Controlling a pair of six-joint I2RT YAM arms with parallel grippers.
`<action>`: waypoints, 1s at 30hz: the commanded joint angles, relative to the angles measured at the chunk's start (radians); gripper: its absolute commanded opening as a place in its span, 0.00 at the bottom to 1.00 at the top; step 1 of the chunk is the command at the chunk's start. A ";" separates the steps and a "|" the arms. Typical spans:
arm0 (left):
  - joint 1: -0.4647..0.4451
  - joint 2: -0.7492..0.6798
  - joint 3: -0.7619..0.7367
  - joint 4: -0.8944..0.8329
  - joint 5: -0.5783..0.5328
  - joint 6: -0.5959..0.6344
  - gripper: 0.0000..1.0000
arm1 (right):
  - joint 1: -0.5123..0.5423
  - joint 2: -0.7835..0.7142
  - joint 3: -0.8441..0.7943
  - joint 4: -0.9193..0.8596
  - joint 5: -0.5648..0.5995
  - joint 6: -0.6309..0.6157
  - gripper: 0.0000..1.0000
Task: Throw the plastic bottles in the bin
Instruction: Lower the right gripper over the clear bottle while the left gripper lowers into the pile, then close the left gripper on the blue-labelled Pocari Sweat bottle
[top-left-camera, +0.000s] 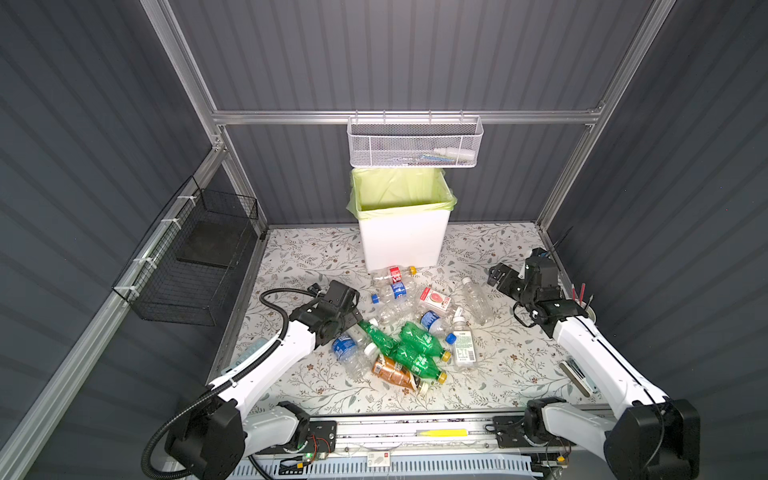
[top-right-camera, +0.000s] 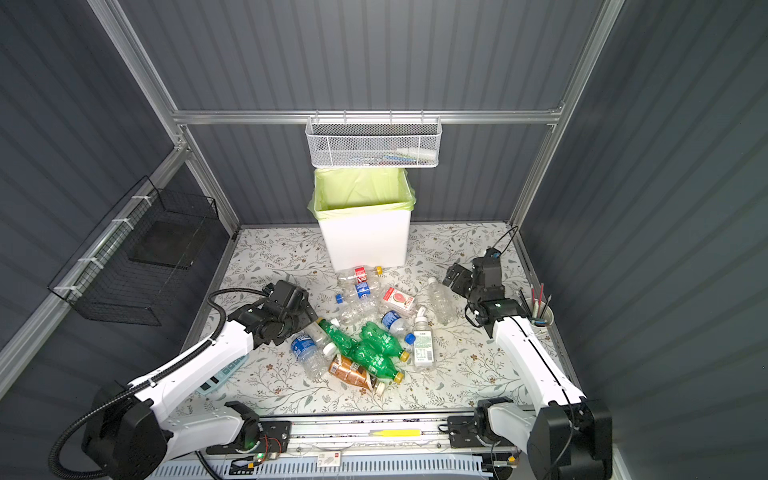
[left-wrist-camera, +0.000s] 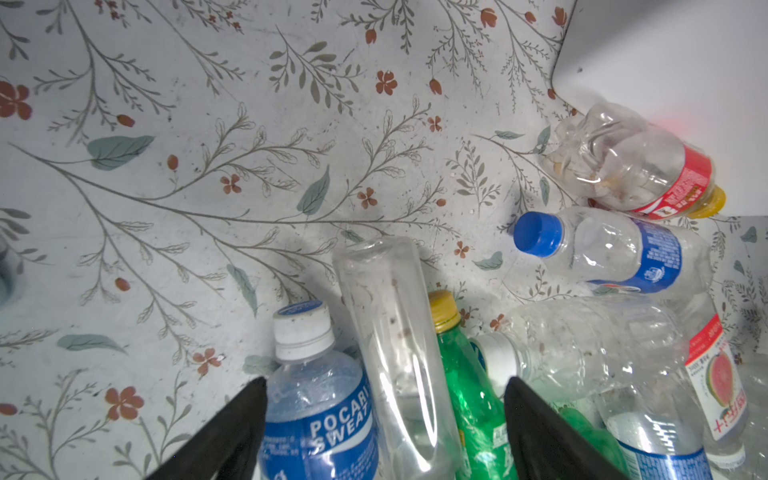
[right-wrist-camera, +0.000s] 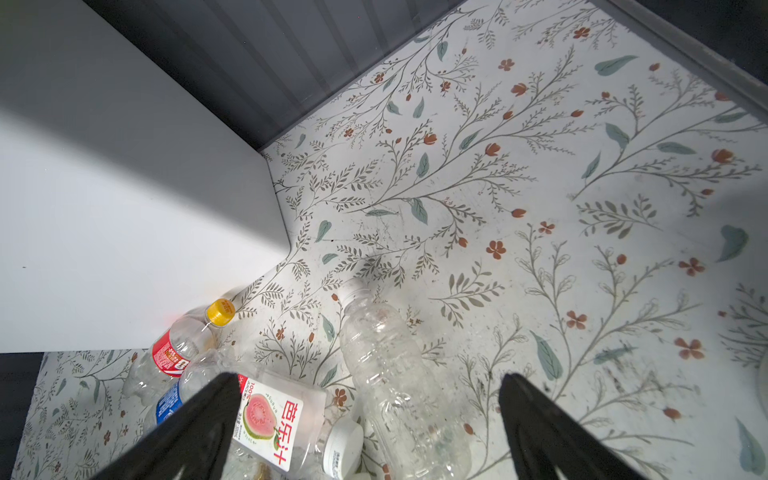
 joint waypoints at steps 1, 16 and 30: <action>-0.028 -0.046 -0.048 -0.080 0.003 -0.077 0.85 | -0.005 -0.001 -0.006 0.015 -0.019 -0.001 0.99; -0.094 -0.007 -0.198 0.021 0.105 -0.125 0.76 | -0.005 0.033 0.005 0.002 -0.043 0.005 0.99; -0.094 0.035 -0.191 0.039 0.080 -0.077 0.49 | -0.008 0.042 0.006 -0.013 -0.036 -0.002 0.99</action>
